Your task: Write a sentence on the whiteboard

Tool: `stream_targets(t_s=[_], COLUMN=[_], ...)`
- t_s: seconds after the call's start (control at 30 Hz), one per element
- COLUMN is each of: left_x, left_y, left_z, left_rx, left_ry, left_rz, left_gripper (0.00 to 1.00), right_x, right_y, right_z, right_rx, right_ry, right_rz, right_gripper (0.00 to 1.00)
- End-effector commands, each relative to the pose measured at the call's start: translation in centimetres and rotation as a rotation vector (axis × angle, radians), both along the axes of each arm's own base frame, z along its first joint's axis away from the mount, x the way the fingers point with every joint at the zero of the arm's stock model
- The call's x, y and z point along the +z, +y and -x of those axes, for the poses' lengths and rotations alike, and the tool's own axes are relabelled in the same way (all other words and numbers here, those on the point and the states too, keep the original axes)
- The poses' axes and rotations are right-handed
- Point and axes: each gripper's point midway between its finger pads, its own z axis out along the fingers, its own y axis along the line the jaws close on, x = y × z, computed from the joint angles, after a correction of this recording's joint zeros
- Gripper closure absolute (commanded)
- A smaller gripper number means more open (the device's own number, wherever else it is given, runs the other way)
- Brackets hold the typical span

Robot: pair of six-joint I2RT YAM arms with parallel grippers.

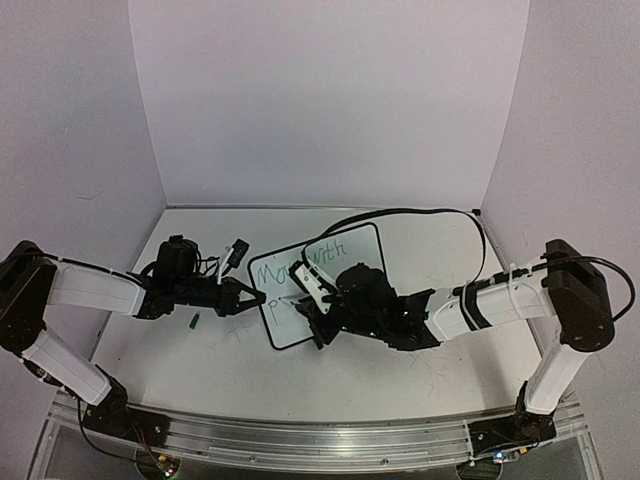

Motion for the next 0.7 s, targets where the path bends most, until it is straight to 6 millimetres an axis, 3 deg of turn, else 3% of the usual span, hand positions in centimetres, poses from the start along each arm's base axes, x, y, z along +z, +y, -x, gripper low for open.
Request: stream_targets(t_s=[0.0, 0.5, 0.67], left_x=[0.3, 0.5, 0.4], left_y=[0.3, 0.3, 0.3], left_z=[-0.9, -0.9, -0.9], left_rx=[0.024, 0.026, 0.025], left_ry=[-0.062, -0.067, -0.063], left_rz=[-0.036, -0.037, -0.037], left_gripper=[1.0, 1.0, 1.0], right_x=[0.2, -2.2, -2.1], right_y=[0.4, -0.6, -1.1], right_z=[-0.4, 1.4, 1.1], right_rx=[-0.02, -0.014, -0.038], right_ry=[0.007, 0.063, 0.053], right_rz=[-0.008, 0.03, 0.035], right_gripper=[1.0, 1.0, 1.0])
